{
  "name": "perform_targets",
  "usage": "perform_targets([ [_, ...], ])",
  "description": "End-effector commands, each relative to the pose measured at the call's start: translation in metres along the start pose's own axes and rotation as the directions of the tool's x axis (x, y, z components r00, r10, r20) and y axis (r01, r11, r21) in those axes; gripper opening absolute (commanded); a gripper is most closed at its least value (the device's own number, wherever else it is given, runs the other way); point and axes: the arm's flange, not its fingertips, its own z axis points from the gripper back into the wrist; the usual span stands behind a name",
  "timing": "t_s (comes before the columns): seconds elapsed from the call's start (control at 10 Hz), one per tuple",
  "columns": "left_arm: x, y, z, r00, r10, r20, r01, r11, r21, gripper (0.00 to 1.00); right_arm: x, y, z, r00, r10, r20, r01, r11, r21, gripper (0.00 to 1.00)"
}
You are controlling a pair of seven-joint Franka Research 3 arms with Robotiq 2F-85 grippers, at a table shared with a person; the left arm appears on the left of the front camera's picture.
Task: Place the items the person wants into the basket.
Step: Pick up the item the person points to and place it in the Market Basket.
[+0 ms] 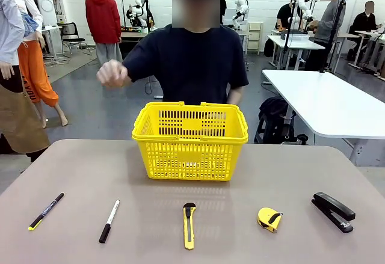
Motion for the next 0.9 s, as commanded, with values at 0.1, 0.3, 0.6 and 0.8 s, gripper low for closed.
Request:
perform_targets([
  [0.1, -0.0004, -0.0006, 0.0007, 1.000, -0.016, 0.014, 0.016, 1.000, -0.008, 1.00, 0.0013, -0.0006, 0.0013, 1.000, -0.002, 0.015, 0.002, 1.000, -0.004, 1.00],
  [0.3, -0.0004, -0.0006, 0.0007, 1.000, -0.016, 0.014, 0.016, 1.000, -0.008, 1.00, 0.0013, -0.0006, 0.0013, 1.000, -0.002, 0.015, 0.002, 1.000, -0.004, 1.00],
  [0.6, -0.0004, -0.0006, 0.0007, 1.000, -0.016, 0.014, 0.016, 1.000, -0.008, 1.00, 0.0013, -0.0006, 0.0013, 1.000, -0.002, 0.015, 0.002, 1.000, -0.004, 1.00],
  [0.8, -0.0004, -0.0006, 0.0007, 1.000, -0.016, 0.014, 0.016, 1.000, -0.008, 1.00, 0.0013, -0.0006, 0.0013, 1.000, -0.002, 0.015, 0.002, 1.000, -0.004, 1.00],
])
